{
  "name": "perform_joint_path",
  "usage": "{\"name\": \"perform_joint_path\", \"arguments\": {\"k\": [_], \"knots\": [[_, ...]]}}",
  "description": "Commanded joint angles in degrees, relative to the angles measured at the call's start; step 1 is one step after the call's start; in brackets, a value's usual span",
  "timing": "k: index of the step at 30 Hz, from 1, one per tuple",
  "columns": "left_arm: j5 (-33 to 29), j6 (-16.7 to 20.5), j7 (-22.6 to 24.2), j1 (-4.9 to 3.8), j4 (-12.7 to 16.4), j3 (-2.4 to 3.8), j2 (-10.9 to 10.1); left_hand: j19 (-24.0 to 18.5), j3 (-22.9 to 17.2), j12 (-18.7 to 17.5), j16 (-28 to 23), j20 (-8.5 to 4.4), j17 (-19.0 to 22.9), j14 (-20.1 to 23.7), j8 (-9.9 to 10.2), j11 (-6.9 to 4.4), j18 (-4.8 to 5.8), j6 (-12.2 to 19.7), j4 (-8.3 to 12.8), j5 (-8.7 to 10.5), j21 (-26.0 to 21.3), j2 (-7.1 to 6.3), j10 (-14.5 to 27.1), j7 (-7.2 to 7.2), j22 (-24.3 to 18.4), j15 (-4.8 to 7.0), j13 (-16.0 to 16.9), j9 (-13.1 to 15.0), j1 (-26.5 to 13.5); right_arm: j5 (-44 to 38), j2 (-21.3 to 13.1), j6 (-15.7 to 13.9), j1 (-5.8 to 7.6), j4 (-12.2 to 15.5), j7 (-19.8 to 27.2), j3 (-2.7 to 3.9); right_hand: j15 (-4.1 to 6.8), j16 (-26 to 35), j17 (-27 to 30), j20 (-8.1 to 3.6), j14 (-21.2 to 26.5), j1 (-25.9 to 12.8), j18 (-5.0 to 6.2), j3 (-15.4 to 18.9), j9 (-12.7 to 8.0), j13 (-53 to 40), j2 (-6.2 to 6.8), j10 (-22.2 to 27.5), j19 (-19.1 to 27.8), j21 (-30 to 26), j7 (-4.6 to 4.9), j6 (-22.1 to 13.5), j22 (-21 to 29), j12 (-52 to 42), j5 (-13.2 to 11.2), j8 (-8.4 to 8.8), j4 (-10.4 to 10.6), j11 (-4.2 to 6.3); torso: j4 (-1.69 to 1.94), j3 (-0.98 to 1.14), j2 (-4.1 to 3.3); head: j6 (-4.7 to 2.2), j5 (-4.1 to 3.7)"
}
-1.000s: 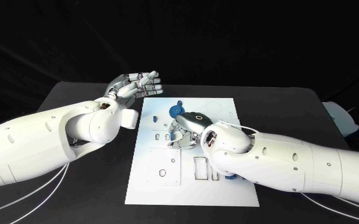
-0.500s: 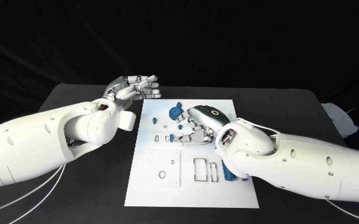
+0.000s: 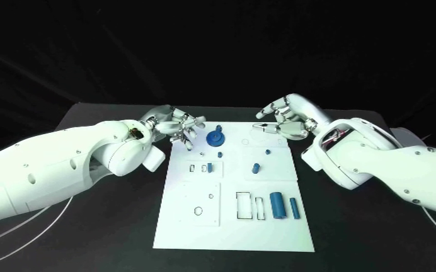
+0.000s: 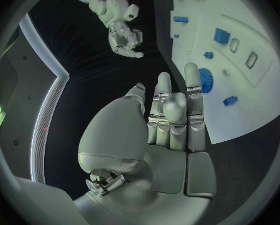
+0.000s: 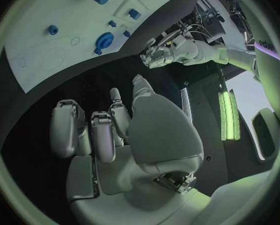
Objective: Assemble the parts on the task board
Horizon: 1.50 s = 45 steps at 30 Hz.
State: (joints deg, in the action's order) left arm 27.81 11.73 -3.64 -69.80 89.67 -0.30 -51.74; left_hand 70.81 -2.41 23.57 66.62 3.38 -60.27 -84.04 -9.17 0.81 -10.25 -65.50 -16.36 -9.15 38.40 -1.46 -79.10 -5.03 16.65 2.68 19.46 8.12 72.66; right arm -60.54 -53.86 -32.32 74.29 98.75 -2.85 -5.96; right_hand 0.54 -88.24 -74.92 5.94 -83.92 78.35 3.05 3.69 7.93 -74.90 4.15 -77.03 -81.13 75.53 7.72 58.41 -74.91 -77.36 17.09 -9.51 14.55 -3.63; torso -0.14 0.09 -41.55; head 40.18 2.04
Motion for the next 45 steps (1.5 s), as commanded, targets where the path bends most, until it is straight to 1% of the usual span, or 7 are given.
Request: {"name": "perform_joint_path", "arguments": {"k": [1, 7, 10, 15, 23, 35, 45], "knots": [[17.1, -7.1, -15.0, -0.06, -0.3, 0.02, 1.2, -0.7, 1.0, 6.9, 5.3, -0.86, -5.5, -1.3, -1.2, -0.84, -0.08, -0.5, 0.0, -0.11, 4.5, 0.32, 1.8, 0.79, 3.0, 0.70, 6.7, 2.1, -1.7, 8.5, -1.1, 0.6, 0.30, -0.1, 3.2, -0.03, 0.30, 0.3, -10.8, -0.48, -5.0, 0.1, 0.73, 0.0, 0.1, -0.1, -0.43, 0.0, 0.0, -0.3, -0.10, 0.4, -3.8, 0.2, 0.4, -0.32, -0.2, 0.51, -0.05, 0.14, 0.38, 0.29, 0.27], [28.4, -12.4, -25.4, -0.07, -1.0, 0.02, 4.1, -2.1, 4.0, 24.8, 8.4, -1.43, -8.8, -1.4, -4.1, -1.32, 0.25, -0.1, -0.3, -0.05, 13.4, 0.67, 3.5, 1.27, 10.6, 1.42, 25.2, 7.1, -4.6, 8.9, -2.6, 1.0, 0.61, -0.4, 2.2, -0.04, 0.42, 0.4, -10.6, -0.62, -4.9, 0.0, 0.76, 0.2, 0.2, 0.0, -0.47, 0.0, 0.1, -0.5, -0.20, 0.4, -3.7, 0.3, 0.8, -0.52, -0.3, 0.63, 0.01, 0.25, 0.58, 0.62, 0.41], [32.4, -14.7, -28.7, -0.10, -1.7, 0.01, 5.5, -0.6, 5.6, 28.6, 8.5, -1.64, -8.9, -1.4, -4.9, -1.44, 1.11, 0.7, -0.3, 0.01, 19.3, 0.83, 3.7, 1.32, 17.9, 1.36, 29.2, 8.9, -5.4, 8.7, -2.9, 1.1, 0.66, -0.6, 1.7, -0.04, 0.45, 0.5, -10.4, -0.65, -4.9, -0.1, 0.78, 0.3, 0.3, 0.1, -0.43, 0.0, 0.1, -0.7, -0.21, 0.4, -3.7, 0.3, 0.9, -0.57, -0.3, 0.64, 0.06, 0.27, 0.58, 0.71, 0.38], [36.4, -16.9, -31.0, -0.22, -2.8, 0.01, 7.5, -0.6, 7.2, 32.4, 8.6, -1.68, -9.0, -1.4, -5.9, -1.46, 1.50, 1.4, -0.4, 0.00, 22.7, 1.38, 3.3, 1.47, 21.8, 1.46, 33.2, 10.9, -5.6, 8.0, -3.2, 1.3, 0.70, -0.8, 0.9, -0.05, 0.48, 0.5, -10.4, -0.70, -4.9, -0.4, 0.78, 0.5, 0.4, 0.1, -0.37, 0.0, 0.1, -0.7, -0.22, 0.3, -3.7, 0.3, 1.0, -0.61, -0.3, 0.66, 0.07, 0.28, 0.54, 0.92, 0.56], [37.8, -20.7, -32.3, -0.51, -3.9, 0.01, 9.6, -1.1, 8.4, 34.3, 8.6, -1.69, -8.9, -1.4, -6.9, -1.55, 1.64, 1.9, -0.4, -0.01, 24.5, 2.34, 3.3, 1.59, 23.7, 1.52, 35.2, 12.8, -5.8, 6.8, -3.4, 1.3, 0.74, -0.8, -0.1, -0.06, 0.51, 0.6, -10.1, -0.75, -4.8, -0.7, 0.80, 0.7, 0.5, -0.2, -0.38, -0.3, 0.2, -0.8, -0.24, 0.2, -3.6, 0.0, 1.2, -0.69, -0.2, 0.68, -0.14, 0.31, 0.47, 1.28, 1.02], [34.6, -19.4, -32.6, -1.11, -3.6, 0.02, 10.1, -1.0, 11.4, 38.4, 8.6, -1.87, -8.9, -1.4, -10.0, -1.93, 2.03, 2.9, -0.4, -0.04, 27.7, 3.74, 2.7, 2.08, 27.5, 1.83, 39.4, 18.3, -8.4, 6.3, -3.5, 1.2, 0.77, -1.3, -0.7, -0.08, 0.54, 0.6, -10.1, -0.78, -4.8, -0.9, 0.80, 0.9, 0.5, -0.3, -0.39, -0.4, 0.2, -0.9, -0.27, 0.1, -3.6, -0.1, 1.3, -0.78, -0.2, 0.71, -0.03, 0.28, 0.45, 1.60, 1.11], [33.5, -19.2, -32.6, -1.31, -3.4, 0.02, 10.1, -1.1, 11.8, 38.9, 8.6, -1.89, -8.9, -1.4, -10.7, -1.99, 2.05, 3.4, -0.3, -0.08, 28.1, 4.19, 2.7, 2.15, 27.9, 1.87, 39.9, 19.7, -8.5, 5.9, -3.3, 1.3, 0.77, -1.6, -1.2, -0.11, 0.54, 0.6, -10.1, -0.79, -4.8, -0.9, 0.80, 0.9, 0.6, -0.4, -0.39, -0.5, 0.1, -0.9, -0.28, 0.2, -3.6, -0.1, 1.3, -0.80, -0.2, 0.71, 0.03, 0.20, 0.46, 1.60, 1.00]]}}
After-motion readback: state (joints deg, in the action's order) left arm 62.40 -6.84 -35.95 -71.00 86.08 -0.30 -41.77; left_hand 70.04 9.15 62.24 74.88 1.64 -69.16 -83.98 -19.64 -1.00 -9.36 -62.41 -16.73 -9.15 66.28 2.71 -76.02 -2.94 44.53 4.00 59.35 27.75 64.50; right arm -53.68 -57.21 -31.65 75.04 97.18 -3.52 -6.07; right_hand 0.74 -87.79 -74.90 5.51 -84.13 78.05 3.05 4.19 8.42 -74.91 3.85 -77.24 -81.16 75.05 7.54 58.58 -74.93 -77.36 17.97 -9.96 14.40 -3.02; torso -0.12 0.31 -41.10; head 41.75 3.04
